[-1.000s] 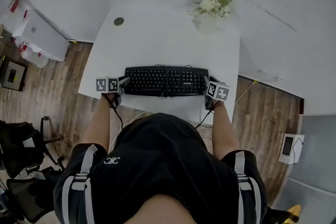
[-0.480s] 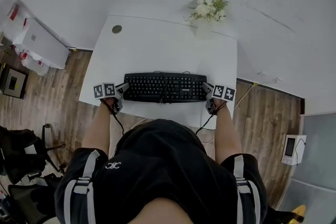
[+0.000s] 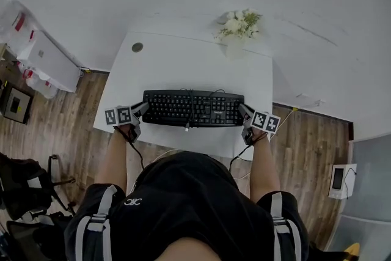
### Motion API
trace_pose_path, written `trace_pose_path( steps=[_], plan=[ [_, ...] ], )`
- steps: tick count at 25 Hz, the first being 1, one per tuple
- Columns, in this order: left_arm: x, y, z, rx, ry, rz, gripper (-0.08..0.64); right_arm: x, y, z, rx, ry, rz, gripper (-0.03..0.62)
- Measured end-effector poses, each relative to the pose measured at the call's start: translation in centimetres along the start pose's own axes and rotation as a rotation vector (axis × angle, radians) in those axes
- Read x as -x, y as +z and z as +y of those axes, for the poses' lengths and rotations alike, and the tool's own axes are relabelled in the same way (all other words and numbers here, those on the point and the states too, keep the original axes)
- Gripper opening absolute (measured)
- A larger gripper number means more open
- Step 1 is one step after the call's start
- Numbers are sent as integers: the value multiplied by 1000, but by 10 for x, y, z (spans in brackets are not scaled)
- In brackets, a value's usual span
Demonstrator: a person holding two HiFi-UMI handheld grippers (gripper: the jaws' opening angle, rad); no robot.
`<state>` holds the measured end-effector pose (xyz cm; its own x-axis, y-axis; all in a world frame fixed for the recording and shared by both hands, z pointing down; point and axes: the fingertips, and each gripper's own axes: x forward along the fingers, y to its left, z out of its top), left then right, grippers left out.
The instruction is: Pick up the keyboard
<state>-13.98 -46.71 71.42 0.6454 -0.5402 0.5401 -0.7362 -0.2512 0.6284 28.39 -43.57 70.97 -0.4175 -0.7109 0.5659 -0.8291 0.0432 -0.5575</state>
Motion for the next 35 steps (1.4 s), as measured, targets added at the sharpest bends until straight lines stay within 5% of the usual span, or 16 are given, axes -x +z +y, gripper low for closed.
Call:
trace_pose_path(
  steps=[10,24,35],
  plan=[
    [47,93,-80,-218,-78,-221,133,66,109,66,169,76,-280,118],
    [191,216,-230,-499,-194,-683,138,228,232,216,433,151,-739,115],
    [221,220,-251,-532,-222,-731,138,255,231,234,413,176,-823,112]
  ],
)
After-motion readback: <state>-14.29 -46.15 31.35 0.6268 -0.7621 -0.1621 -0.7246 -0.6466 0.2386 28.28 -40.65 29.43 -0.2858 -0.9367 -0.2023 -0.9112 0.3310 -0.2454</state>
